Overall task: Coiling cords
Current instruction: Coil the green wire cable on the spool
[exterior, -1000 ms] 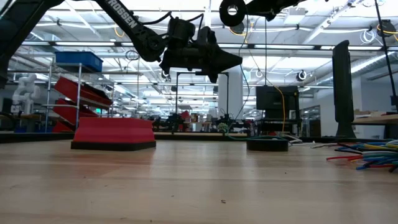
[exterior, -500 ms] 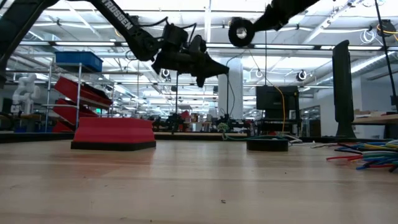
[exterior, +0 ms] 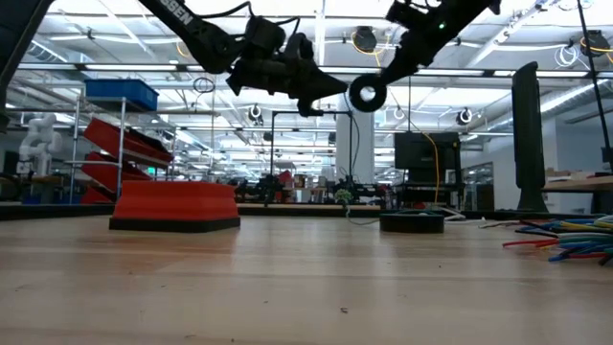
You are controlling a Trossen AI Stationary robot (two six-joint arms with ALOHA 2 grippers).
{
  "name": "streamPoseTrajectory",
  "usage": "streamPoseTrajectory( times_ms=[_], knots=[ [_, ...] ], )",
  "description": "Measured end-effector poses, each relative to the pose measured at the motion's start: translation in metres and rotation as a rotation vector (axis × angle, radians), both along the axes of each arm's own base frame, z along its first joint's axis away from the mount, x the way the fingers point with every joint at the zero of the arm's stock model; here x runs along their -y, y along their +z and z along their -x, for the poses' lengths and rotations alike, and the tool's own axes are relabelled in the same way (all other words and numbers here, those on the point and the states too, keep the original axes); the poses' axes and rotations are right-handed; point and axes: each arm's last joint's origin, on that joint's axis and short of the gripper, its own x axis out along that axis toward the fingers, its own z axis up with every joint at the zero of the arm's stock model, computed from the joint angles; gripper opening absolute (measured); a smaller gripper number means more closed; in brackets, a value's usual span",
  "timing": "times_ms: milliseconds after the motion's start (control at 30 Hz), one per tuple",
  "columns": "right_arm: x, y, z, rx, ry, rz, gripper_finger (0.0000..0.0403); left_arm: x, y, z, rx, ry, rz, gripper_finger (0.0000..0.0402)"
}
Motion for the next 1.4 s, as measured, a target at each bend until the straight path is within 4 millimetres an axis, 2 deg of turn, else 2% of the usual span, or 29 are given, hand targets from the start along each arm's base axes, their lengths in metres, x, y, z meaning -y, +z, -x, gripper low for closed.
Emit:
streamPoseTrajectory(
  times_ms=[267, 533, 733, 1033, 1200, 1400],
  knots=[
    [0.004, -0.020, -0.030, -0.068, -0.136, 0.119, 0.0000, 0.005, 0.000, -0.003, -0.009, -0.004, 0.040, 0.0000],
    [0.008, -0.026, -0.054, 0.043, -0.213, 0.181, 0.0000, 0.009, 0.007, -0.009, 0.039, 0.117, 0.070, 0.0001],
    [0.014, -0.028, -0.061, 0.112, -0.251, 0.166, 0.0000, 0.015, 0.011, -0.014, 0.065, 0.190, 0.062, 0.0027],
    [0.014, -0.007, -0.060, 0.294, -0.232, 0.188, 0.0000, 0.037, 0.012, -0.027, 0.071, 0.332, -0.117, 0.0048],
    [0.014, 0.010, -0.050, 0.401, -0.200, 0.161, 0.0000, 0.044, 0.022, -0.031, 0.153, 0.375, -0.207, 0.0049],
    [0.015, 0.025, -0.040, 0.515, -0.214, 0.127, 0.0000, 0.049, 0.034, -0.032, 0.273, 0.400, -0.236, 0.0049]
  ],
)
